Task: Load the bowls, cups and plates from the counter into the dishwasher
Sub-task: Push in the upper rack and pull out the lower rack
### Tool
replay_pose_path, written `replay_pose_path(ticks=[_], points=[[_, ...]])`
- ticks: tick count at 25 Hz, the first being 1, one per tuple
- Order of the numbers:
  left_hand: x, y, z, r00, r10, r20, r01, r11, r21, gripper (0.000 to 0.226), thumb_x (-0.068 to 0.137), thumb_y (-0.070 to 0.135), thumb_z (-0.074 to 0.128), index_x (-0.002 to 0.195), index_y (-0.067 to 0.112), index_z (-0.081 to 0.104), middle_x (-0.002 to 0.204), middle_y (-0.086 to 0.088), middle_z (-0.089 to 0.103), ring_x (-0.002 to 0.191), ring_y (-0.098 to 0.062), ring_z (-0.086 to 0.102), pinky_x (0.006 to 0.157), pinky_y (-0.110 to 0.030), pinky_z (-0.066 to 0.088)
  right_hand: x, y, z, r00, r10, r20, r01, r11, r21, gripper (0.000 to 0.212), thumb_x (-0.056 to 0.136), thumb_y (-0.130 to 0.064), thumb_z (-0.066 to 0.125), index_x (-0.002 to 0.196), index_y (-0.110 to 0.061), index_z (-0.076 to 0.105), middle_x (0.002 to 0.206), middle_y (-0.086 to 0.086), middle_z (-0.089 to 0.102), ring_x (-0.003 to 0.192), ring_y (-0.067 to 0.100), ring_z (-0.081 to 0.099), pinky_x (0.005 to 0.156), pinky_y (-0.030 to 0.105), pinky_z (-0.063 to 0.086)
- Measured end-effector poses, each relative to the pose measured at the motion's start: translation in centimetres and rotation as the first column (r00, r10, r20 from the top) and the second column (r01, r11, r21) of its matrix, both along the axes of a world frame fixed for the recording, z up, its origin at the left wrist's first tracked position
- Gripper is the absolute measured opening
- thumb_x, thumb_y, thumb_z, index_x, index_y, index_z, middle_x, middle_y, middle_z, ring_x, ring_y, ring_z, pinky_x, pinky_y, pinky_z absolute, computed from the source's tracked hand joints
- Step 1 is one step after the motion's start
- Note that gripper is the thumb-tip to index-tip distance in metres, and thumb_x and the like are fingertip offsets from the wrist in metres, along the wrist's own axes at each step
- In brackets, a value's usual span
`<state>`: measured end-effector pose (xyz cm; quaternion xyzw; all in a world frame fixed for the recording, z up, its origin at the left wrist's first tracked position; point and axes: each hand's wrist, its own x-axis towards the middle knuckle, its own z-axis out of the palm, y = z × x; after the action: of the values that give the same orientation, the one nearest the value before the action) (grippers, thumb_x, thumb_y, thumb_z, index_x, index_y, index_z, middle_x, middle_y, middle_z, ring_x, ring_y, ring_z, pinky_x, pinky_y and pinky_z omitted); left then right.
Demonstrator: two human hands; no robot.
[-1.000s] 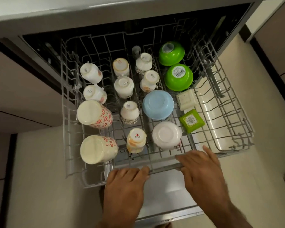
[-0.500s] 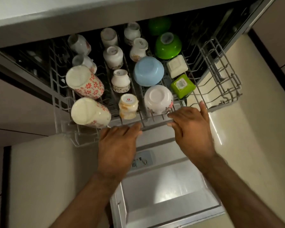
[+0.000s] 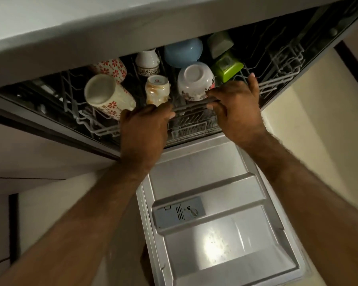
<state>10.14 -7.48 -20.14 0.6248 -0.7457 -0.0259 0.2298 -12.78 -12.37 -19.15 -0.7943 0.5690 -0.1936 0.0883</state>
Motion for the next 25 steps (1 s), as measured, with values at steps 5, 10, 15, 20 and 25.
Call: replay_pose_path(ticks=[5,10,15,20,25], points=[[0.0,-1.1,-0.4,0.999,-0.004,0.039,0.004,1.000,-0.022,0.022,0.098,0.027,0.058,0.113,0.022,0.075,0.090,-0.005,0.079,0.086,-0.033,0.073,0.077,-0.048,0.050,-0.4,-1.1,-0.6,1.000,0.026,-0.007,-0.026,1.000,-0.002,0.030,0.094,-0.032,0.061,0.120,-0.022,0.070,0.121,0.001,0.070,0.131,0.025,0.050,0.120,0.058,0.003],[0.1,-1.4,-0.7,0.999,0.001,-0.041,-0.001,1.000,-0.017,0.022,0.097,0.026,0.063,0.116,0.022,0.076,0.092,-0.003,0.079,0.089,-0.029,0.073,0.088,-0.049,0.050,-0.1,-1.4,-0.4,1.000,0.011,0.003,-0.011,1.000,0.017,0.037,0.094,-0.040,0.056,0.123,-0.022,0.069,0.124,-0.001,0.069,0.135,0.023,0.047,0.120,0.057,0.002],[0.0,0.6,0.6,0.976,-0.030,-0.218,-0.007,0.986,-0.168,0.033,0.100,0.022,0.066,0.129,0.007,0.070,0.132,-0.019,0.062,0.123,-0.035,0.058,0.104,-0.045,0.049,0.7,0.3,0.2,0.992,-0.087,0.091,0.097,0.989,-0.109,0.051,0.091,-0.029,0.067,0.139,-0.015,0.057,0.145,0.009,0.053,0.142,0.029,0.039,0.122,0.055,0.020],[-1.5,7.7,-2.7,0.951,-0.217,-0.221,0.171,0.963,-0.209,0.025,0.095,0.010,0.072,0.118,0.000,0.074,0.126,-0.024,0.063,0.122,-0.033,0.057,0.107,-0.029,0.044,1.2,8.0,-5.4,0.944,-0.242,0.222,0.282,0.945,-0.169,0.041,0.096,-0.020,0.062,0.135,-0.009,0.059,0.140,0.012,0.056,0.134,0.027,0.046,0.111,0.044,0.039],[-1.8,5.9,-12.7,0.995,-0.031,-0.094,0.063,0.927,0.369,0.070,0.092,0.024,0.074,0.153,0.008,0.044,0.153,-0.018,0.047,0.141,-0.034,0.044,0.113,-0.047,0.045,3.5,7.4,-14.7,0.984,-0.180,-0.016,0.180,0.968,0.176,0.060,0.089,-0.013,0.068,0.145,-0.012,0.048,0.146,0.013,0.052,0.135,0.030,0.046,0.111,0.046,0.043]])
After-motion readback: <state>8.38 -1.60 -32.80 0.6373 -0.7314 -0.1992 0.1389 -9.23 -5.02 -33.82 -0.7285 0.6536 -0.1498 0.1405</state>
